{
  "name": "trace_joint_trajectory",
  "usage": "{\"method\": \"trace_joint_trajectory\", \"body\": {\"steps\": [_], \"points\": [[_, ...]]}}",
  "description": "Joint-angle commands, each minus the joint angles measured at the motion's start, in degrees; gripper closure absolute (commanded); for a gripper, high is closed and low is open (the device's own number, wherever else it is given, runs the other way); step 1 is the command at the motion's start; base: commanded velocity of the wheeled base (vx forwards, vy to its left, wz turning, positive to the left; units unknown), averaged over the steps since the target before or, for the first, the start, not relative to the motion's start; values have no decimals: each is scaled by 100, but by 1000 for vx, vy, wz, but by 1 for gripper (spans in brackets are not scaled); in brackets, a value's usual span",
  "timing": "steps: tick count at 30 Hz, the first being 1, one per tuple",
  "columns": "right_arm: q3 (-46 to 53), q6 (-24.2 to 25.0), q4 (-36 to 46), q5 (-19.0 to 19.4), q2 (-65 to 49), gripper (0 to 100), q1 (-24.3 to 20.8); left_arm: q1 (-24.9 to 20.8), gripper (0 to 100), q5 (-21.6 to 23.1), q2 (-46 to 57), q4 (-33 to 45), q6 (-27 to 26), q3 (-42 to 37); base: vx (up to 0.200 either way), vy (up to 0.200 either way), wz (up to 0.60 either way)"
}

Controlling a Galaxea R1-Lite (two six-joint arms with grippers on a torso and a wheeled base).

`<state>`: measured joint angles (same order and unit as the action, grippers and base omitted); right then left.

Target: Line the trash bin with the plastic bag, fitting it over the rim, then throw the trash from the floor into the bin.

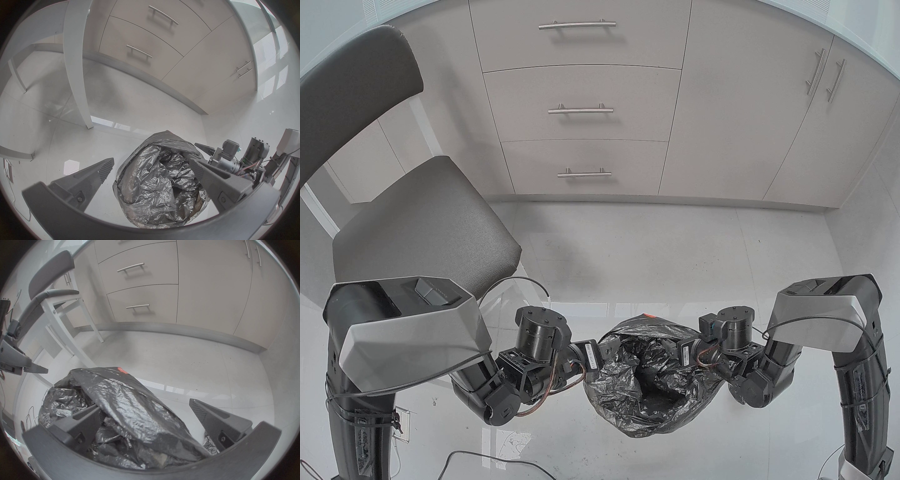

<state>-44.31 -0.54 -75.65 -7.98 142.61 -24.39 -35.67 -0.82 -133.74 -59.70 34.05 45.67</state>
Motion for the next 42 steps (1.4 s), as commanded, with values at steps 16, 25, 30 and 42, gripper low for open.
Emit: {"method": "trace_joint_trajectory", "body": {"steps": [16, 25, 30, 42], "points": [[-895, -96, 754, -186, -145, 0, 172, -1, 0, -6, -47, -51, -3, -40, 0, 0, 0], [-833, -87, 824, -177, -304, 0, 128, -1, 0, -6, -47, -51, -3, -40, 0, 0, 0], [-974, -96, 851, -186, -277, 0, 181, 7, 0, -15, -55, -51, -3, -40, 0, 0, 0], [-1572, -96, 1167, -160, -13, 0, 444, 7, 0, -6, -82, -51, -3, -31, 0, 0, 0]]}}
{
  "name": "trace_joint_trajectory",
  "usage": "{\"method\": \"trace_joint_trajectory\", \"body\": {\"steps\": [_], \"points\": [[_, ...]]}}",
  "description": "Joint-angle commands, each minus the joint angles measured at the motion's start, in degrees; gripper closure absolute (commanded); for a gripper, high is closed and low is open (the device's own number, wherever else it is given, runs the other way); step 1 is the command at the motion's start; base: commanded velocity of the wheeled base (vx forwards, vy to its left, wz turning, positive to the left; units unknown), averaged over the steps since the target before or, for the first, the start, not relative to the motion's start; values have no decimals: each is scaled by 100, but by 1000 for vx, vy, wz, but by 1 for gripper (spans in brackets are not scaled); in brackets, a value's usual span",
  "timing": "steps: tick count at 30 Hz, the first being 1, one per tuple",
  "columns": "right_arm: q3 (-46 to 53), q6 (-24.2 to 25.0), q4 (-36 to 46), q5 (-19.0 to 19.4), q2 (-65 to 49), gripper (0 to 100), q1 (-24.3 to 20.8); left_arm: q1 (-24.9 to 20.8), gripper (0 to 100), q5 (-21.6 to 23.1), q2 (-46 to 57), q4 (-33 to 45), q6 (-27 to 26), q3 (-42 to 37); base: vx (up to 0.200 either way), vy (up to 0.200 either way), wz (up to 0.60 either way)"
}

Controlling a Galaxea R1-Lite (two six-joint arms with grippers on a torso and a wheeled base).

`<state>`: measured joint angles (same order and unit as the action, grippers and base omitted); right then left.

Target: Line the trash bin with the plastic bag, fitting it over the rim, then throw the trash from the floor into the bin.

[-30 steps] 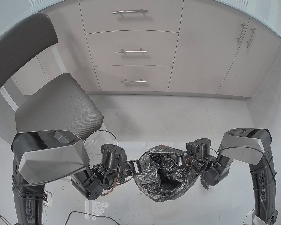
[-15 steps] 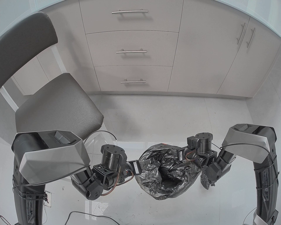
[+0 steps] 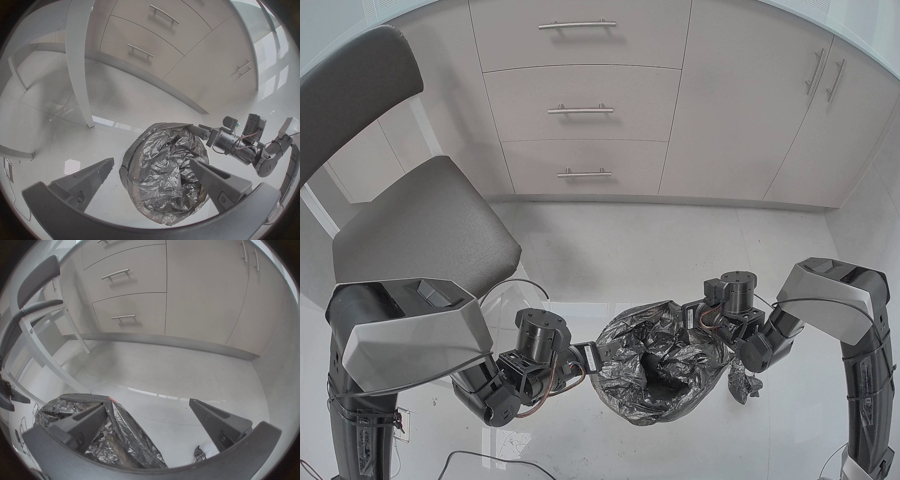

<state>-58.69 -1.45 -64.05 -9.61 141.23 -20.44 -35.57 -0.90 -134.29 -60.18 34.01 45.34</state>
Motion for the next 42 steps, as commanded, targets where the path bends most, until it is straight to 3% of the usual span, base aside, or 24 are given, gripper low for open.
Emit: {"method": "trace_joint_trajectory", "body": {"steps": [1, 24, 42], "points": [[-310, -4, 130, 11, 203, 0, 84, -2, 0, -6, -36, -2, 0, 1, 0, 0, 0], [-1251, 119, 736, 47, 722, 0, 497, -11, 0, -6, -44, -2, 0, 1, 0, 0, 0], [-1207, 119, 780, 64, 880, 0, 805, -11, 0, -6, -88, -125, -9, -7, 0, 0, 0]]}}
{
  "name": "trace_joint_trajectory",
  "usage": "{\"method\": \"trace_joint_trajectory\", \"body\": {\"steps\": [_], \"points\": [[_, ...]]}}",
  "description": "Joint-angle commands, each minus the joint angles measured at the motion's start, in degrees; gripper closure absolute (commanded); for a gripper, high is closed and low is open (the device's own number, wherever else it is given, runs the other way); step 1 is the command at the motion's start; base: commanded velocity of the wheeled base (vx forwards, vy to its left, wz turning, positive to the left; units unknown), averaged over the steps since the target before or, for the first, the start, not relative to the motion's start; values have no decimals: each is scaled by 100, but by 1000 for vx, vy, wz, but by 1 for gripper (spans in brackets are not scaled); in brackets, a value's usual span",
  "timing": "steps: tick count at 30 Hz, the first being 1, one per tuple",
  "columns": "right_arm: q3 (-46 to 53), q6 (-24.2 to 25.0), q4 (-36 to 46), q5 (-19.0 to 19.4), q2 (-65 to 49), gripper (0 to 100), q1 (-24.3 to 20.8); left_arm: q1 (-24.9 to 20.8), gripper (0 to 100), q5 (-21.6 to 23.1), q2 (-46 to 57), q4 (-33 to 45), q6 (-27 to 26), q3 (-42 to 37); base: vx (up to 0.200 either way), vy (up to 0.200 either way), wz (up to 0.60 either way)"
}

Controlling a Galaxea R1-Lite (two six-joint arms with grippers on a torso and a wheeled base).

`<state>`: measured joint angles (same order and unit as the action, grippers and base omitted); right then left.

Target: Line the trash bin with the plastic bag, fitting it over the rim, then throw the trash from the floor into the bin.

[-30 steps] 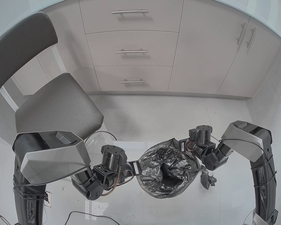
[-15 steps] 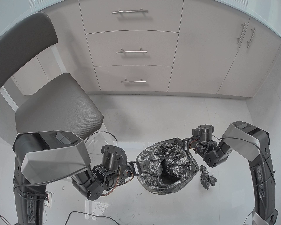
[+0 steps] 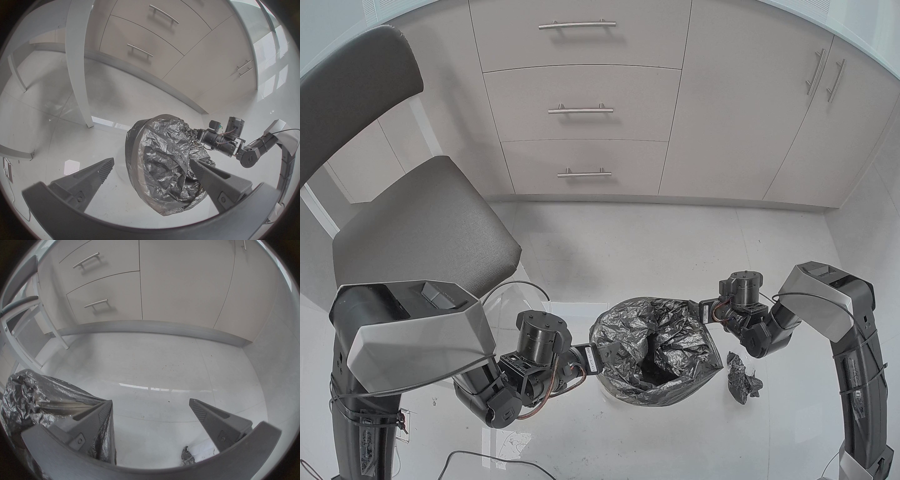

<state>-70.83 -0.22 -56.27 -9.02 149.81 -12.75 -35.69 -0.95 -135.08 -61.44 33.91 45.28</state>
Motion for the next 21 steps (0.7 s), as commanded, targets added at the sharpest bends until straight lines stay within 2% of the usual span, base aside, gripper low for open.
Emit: {"method": "trace_joint_trajectory", "body": {"steps": [1, 21], "points": [[16, -4, 2, 32, 22, 0, 53, 1, 0, -2, -9, 1, 10, -1, 0, 0, 0], [676, -22, -112, 208, -110, 0, 159, -8, 0, -10, -36, 1, -16, -1, 0, 0, 0]]}}
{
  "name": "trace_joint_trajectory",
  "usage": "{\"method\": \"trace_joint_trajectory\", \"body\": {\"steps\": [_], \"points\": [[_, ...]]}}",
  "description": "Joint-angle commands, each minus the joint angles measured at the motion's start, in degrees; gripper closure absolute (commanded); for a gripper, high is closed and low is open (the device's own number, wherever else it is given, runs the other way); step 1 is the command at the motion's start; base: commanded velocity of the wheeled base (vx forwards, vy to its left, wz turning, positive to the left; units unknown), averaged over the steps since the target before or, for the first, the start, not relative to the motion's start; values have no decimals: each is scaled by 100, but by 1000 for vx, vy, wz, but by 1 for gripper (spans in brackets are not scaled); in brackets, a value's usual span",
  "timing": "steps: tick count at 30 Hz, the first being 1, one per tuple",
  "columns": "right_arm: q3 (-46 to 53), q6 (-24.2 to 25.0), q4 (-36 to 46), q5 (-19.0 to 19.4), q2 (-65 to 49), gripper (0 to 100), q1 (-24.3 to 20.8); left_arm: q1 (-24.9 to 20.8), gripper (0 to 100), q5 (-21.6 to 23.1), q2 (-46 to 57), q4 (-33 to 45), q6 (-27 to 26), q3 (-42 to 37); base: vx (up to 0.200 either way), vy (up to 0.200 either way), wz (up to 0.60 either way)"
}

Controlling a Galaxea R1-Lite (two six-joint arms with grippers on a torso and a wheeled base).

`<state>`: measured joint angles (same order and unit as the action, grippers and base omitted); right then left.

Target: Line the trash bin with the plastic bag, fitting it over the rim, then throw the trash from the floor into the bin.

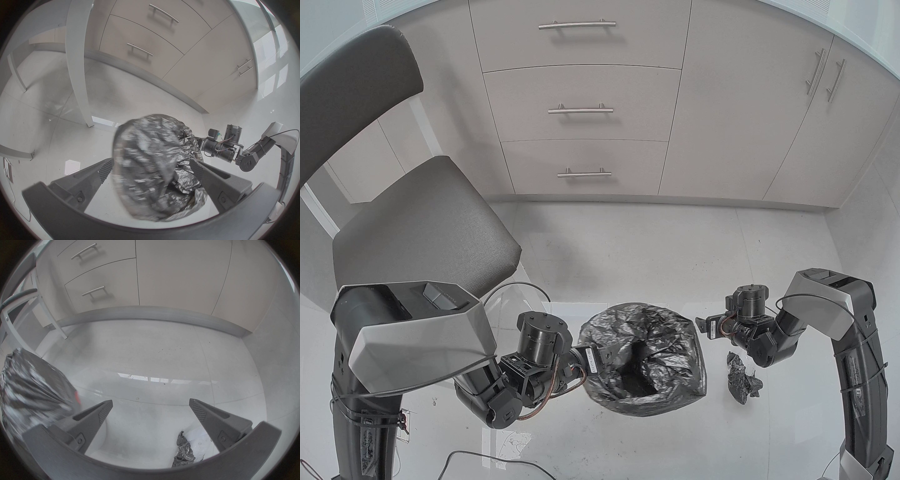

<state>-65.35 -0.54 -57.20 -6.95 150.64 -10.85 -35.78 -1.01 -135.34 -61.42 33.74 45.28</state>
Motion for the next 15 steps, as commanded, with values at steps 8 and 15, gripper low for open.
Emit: {"method": "trace_joint_trajectory", "body": {"steps": [8, 15], "points": [[1253, 36, -195, 9, -1248, 0, -110, 1, 0, -4, -19, -2, 1, -1, 0, 0, 0], [3538, 370, -1311, 502, -2293, 0, -321, 10, 0, -4, -19, -2, 1, -19, 0, 0, 0]]}}
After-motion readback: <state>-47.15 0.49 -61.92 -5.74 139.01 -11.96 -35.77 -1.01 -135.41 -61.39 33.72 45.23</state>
